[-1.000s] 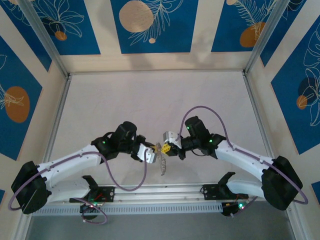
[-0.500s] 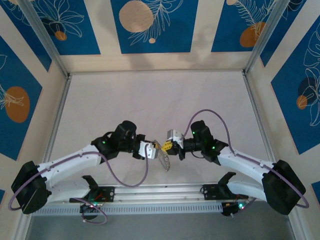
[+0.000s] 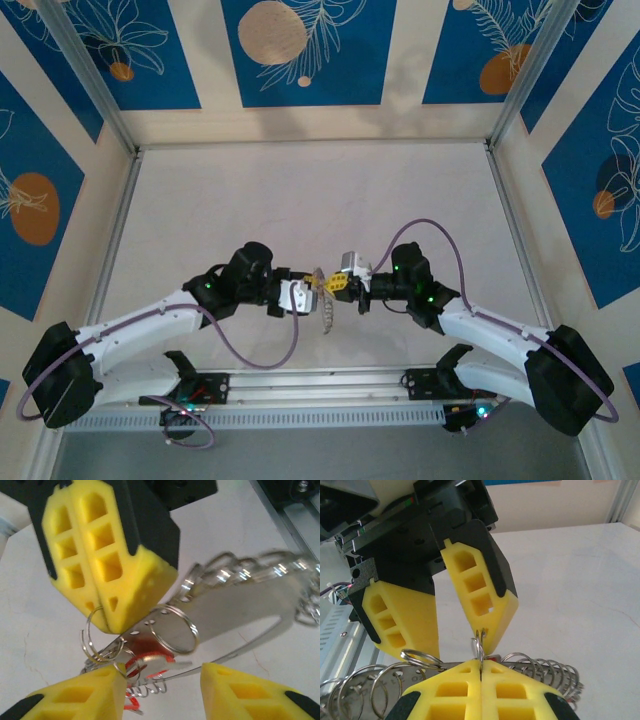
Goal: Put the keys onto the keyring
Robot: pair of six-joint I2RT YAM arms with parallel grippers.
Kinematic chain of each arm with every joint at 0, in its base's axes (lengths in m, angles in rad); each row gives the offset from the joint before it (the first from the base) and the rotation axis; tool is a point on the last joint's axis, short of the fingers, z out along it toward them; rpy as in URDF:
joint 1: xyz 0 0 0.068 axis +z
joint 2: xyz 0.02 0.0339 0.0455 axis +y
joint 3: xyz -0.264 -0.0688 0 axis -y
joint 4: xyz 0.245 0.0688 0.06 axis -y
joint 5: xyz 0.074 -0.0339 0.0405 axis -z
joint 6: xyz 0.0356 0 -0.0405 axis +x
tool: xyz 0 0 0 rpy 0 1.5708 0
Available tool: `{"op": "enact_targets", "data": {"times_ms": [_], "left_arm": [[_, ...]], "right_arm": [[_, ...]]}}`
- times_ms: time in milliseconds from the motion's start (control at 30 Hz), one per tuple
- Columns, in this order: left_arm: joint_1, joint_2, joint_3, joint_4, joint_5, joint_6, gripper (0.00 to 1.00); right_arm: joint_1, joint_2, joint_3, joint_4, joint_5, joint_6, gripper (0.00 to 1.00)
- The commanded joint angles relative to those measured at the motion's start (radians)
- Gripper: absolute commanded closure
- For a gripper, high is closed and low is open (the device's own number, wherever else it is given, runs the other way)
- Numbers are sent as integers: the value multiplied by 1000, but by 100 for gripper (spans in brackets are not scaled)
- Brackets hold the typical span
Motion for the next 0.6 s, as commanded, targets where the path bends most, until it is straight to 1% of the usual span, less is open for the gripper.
{"op": "enact_targets", "data": {"times_ms": [0, 133, 267, 367, 467, 533, 567], "left_arm": [[9, -33, -15, 77, -15, -76, 53], [52, -58, -1, 71, -40, -116, 49], [119, -70, 19, 26, 9, -149, 50], [138, -70, 29, 24, 91, -165, 56], [137, -59, 28, 37, 104, -171, 58], [138, -56, 30, 34, 126, -162, 63], [137, -55, 33, 31, 142, -160, 63]], "right_arm": [[-5, -16, -14, 60, -4, 8, 100], [-5, -19, -15, 68, -4, -9, 100], [-4, -12, -17, 90, -12, -18, 100], [0, -4, -20, 115, -16, -19, 100], [4, 10, -14, 127, -17, -21, 100], [7, 24, -10, 132, -12, -25, 100], [10, 32, -6, 136, -13, -27, 100]]}}
